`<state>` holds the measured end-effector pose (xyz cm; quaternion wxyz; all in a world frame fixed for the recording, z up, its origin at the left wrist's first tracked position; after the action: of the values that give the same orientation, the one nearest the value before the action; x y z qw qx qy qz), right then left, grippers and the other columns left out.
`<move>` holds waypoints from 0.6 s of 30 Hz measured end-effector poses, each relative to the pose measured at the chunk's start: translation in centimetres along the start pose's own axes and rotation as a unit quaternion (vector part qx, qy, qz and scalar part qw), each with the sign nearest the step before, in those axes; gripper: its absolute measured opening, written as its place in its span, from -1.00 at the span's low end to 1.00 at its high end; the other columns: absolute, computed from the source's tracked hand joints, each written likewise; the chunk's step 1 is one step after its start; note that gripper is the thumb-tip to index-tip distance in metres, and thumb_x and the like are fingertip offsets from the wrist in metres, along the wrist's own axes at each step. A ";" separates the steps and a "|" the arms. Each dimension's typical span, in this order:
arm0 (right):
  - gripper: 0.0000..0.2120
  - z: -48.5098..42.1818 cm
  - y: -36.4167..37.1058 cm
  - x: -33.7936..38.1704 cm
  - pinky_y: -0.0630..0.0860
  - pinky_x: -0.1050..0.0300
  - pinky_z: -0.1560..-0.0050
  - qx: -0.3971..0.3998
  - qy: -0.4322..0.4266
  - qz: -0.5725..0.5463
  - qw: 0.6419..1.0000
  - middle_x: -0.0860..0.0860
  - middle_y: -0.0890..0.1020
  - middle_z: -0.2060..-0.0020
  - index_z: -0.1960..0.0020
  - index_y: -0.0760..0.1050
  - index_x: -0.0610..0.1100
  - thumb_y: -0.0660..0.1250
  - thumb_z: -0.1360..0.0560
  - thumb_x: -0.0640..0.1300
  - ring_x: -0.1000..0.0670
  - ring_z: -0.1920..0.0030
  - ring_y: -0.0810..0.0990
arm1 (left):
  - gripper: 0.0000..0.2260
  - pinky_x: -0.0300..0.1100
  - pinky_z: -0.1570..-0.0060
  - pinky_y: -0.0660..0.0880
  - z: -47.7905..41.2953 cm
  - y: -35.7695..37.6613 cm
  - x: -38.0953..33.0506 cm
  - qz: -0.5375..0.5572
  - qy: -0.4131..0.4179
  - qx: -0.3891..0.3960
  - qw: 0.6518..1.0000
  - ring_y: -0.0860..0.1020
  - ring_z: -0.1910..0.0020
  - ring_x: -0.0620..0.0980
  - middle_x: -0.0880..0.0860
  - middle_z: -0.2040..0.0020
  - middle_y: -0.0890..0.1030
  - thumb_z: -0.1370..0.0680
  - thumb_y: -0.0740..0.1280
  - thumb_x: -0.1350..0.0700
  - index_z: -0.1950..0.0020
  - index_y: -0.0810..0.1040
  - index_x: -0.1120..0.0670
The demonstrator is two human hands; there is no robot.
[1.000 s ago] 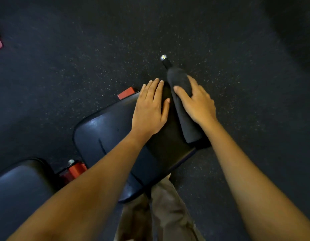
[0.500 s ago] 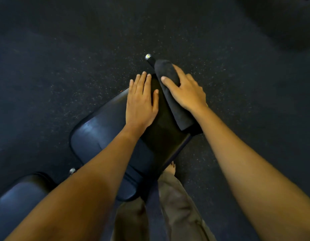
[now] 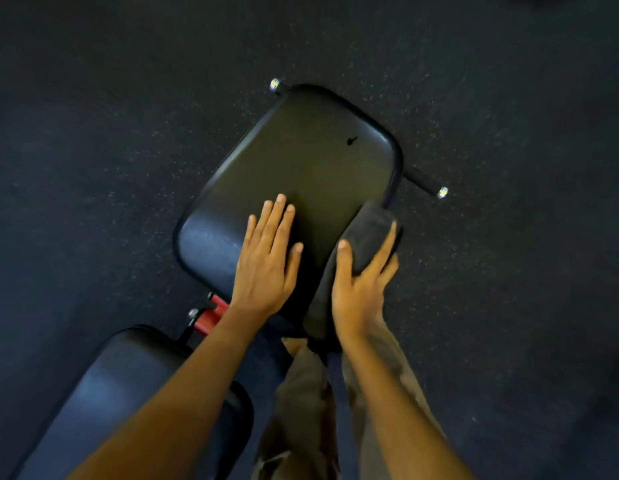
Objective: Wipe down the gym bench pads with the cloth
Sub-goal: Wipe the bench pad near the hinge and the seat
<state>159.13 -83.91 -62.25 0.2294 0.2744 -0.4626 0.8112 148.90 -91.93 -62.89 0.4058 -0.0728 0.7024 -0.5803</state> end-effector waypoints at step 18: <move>-0.30 5.1 1.0 -1.8 0.28 0.03 -0.32 -0.055 -0.050 0.049 0.996 -0.26 0.34 -0.39 -0.53 0.15 -0.15 0.22 -0.53 0.19 -0.23 -0.31 0.40 | -0.51 -0.15 -0.46 -0.19 2.0 0.7 1.7 -0.012 0.011 0.013 1.000 0.07 -0.50 0.08 0.20 -0.51 0.18 -0.62 0.07 0.02 -0.50 0.18 0.22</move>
<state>161.04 -89.05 -61.98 0.1810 0.2788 -0.5303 0.7799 149.39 -94.22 -64.32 0.3924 -0.0697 0.6980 -0.5949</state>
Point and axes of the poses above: each hand's wrist, its own z-axis away from the middle knuckle, its own y-axis out of the palm, x = y × z, the point moved 1 cm from there along -z, towards the middle knuckle
